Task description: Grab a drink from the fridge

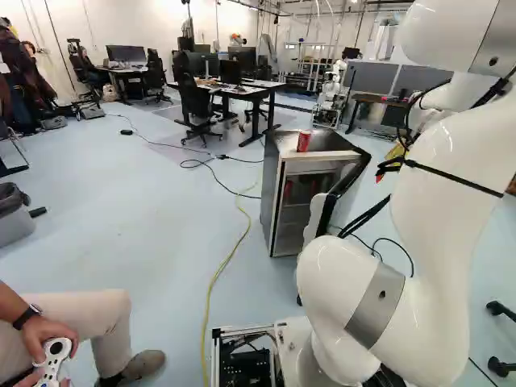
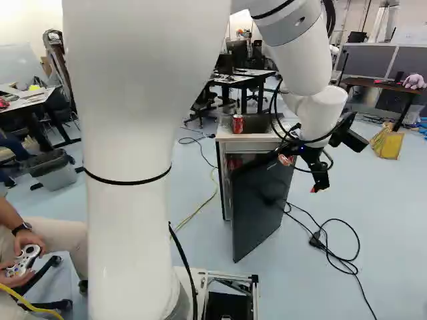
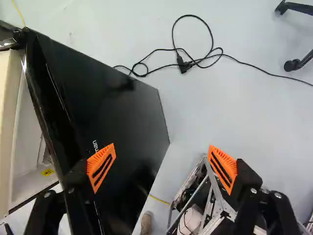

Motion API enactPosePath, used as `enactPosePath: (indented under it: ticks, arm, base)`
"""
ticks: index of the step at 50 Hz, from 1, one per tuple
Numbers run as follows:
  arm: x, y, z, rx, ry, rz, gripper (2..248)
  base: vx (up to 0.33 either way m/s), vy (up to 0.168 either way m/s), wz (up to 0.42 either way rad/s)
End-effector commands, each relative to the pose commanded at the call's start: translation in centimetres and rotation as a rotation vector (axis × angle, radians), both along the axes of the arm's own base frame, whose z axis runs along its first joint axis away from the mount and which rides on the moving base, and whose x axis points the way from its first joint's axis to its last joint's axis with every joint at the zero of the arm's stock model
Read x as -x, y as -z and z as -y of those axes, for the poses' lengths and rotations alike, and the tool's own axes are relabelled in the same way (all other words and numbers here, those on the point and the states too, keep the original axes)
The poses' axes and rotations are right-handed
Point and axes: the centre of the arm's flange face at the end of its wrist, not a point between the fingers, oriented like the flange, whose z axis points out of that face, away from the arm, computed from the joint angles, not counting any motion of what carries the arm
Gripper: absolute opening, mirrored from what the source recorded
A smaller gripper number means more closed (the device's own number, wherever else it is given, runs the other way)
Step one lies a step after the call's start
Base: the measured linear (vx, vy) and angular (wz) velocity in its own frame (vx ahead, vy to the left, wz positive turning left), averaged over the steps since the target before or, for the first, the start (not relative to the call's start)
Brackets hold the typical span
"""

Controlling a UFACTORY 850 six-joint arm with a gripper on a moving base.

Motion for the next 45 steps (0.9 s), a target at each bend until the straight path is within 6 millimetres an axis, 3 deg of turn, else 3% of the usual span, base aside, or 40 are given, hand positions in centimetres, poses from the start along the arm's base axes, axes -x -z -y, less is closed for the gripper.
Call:
enactPosePath:
  ticks: [19, 45]
  arm:
    - [0.6, 0.1, -1.5, -0.010, -0.008, -0.008, 247]
    - [-0.1, 3.5, -0.6, -0.022, -0.015, -0.039, 247]
  base:
    - [0.000, 0.000, 0.000]
    - [0.000, 0.000, 0.000]
